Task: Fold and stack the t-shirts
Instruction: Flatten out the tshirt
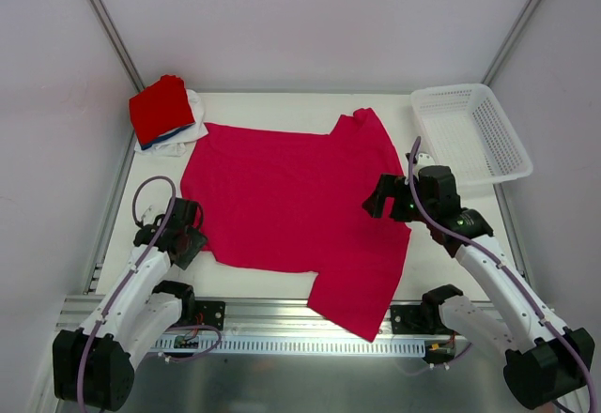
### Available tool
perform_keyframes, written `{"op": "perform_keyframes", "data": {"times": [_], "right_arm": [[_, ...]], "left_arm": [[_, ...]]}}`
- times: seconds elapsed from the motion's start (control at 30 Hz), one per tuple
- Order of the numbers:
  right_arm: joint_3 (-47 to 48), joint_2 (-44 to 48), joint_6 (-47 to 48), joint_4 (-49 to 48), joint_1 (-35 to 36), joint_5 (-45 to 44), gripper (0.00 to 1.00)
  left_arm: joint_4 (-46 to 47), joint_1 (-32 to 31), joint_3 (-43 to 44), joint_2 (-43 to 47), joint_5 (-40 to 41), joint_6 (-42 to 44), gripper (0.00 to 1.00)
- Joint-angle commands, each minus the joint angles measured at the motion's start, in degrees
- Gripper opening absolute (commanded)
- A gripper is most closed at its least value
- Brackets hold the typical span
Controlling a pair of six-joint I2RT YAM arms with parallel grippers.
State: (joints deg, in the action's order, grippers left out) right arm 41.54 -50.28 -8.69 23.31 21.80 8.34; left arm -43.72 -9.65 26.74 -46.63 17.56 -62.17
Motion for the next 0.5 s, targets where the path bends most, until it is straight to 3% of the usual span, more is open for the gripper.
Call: {"op": "perform_keyframes", "data": {"times": [0.0,0.47], "right_arm": [[0.2,-0.9,0.6,-2.0,0.2,0.8,0.99],[-0.2,-2.4,0.3,-2.9,0.1,1.7,0.99]], "left_arm": [[0.0,0.5,0.6,1.3,2.4,0.9,0.48],[2.2,0.5,-1.2,0.3,1.7,1.5,0.48]]}}
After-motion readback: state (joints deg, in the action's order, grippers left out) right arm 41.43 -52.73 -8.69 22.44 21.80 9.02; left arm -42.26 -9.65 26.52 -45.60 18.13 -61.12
